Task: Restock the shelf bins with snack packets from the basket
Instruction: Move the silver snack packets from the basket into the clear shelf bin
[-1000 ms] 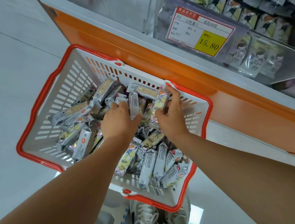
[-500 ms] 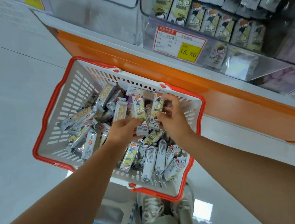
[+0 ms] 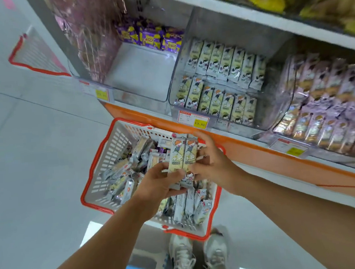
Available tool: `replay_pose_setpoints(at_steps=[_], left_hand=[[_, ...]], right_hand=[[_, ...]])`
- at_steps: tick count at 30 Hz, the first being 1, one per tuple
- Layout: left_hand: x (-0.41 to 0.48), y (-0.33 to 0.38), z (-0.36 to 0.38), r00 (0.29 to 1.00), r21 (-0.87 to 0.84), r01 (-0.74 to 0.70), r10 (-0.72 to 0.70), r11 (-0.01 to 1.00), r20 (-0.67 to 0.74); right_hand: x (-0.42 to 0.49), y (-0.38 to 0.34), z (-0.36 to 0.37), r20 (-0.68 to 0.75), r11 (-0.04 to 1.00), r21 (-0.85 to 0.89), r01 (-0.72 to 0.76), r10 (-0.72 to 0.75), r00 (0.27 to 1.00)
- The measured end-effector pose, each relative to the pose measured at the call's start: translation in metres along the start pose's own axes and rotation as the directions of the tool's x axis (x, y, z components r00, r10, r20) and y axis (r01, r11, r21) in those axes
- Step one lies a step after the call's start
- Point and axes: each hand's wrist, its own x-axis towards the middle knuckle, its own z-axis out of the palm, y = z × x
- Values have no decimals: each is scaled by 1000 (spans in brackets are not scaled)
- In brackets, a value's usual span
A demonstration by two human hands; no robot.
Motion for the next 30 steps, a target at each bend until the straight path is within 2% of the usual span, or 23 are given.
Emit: replay_pose_setpoints(at_steps=[2, 5, 8, 12, 16, 21, 23, 26, 30], left_hand=[[-10, 13, 10, 999, 42, -33, 34, 999, -13], [-22, 32, 27, 995, 121, -94, 88, 988, 52], [-27, 48, 42, 988, 167, -137, 122, 976, 97], [-20, 70, 62, 974, 210, -198, 168, 958, 151], [-7, 89, 79, 967, 236, -249, 227, 939, 118], [12, 104, 99, 966, 210, -255, 240, 944, 96], [18, 110, 103, 967, 297, -255, 244, 920, 75], [32, 111, 100, 947, 502, -305, 314, 809, 70], [52, 106, 107, 950, 413, -302, 306, 859, 58]], right_hand=[[-11, -19, -9, 9, 999, 42, 1, -2, 1000], [-22, -46, -19, -84, 999, 41, 34, -31, 996], [-22, -61, -28, -168, 988, -67, 136, -146, 975], [-9, -75, -46, -167, 962, -118, 247, -264, 950], [5, -85, -67, -208, 930, -184, 319, -354, 912], [29, -89, -84, -265, 861, -361, 359, -463, 846], [33, -91, -89, -301, 864, -354, 359, -469, 831], [41, -91, -103, -389, 888, -327, 323, -438, 810], [57, -82, -108, -372, 907, -325, 267, -382, 846]])
